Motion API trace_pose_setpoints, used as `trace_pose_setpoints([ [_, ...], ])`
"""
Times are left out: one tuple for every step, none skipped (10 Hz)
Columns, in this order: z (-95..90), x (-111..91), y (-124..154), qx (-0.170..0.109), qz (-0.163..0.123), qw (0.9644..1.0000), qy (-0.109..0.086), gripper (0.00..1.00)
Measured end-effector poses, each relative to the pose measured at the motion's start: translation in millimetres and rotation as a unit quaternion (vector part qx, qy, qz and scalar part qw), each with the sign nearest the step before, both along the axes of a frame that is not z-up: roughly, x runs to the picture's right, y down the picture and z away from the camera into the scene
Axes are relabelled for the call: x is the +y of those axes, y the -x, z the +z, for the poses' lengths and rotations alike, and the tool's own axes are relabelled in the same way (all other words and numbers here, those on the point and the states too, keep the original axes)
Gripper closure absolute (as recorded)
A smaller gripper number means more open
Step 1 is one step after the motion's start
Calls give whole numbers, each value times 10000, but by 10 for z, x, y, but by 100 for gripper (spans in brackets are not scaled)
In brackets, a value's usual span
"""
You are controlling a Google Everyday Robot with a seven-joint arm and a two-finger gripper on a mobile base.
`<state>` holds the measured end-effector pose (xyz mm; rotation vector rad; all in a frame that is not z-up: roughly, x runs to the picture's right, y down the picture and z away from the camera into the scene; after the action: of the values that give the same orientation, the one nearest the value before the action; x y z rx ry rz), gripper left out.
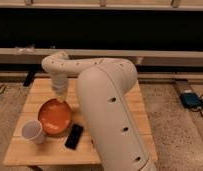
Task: Drag the ceramic bowl in a circle
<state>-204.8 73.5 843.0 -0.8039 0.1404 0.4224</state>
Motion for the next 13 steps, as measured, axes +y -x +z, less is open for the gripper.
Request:
trace_pose_setpoints([
  [8, 50, -141, 178, -102, 9998, 10, 82],
  [47, 69, -318, 400, -207, 9990, -8, 82],
  [130, 21, -519, 662, -286, 9974, -65, 82],
  [195, -25, -626, 807, -325, 9961, -111, 82],
  [303, -110, -767, 1009, -390, 9939, -200, 82],
  [418, -213, -894, 1200, -449, 9913, -315, 82],
  [506, -294, -985, 1332, -480, 9891, -409, 82],
  [570, -341, -1043, 1412, -476, 9877, -464, 82],
  [638, -377, -1074, 1477, -466, 9865, -528, 82],
  [714, -400, -1031, 1484, -442, 9861, -598, 82],
  [769, -425, -970, 1457, -412, 9863, -649, 82],
  [844, -478, -843, 1395, -342, 9869, -737, 82],
  [889, -524, -727, 1320, -262, 9876, -810, 82],
])
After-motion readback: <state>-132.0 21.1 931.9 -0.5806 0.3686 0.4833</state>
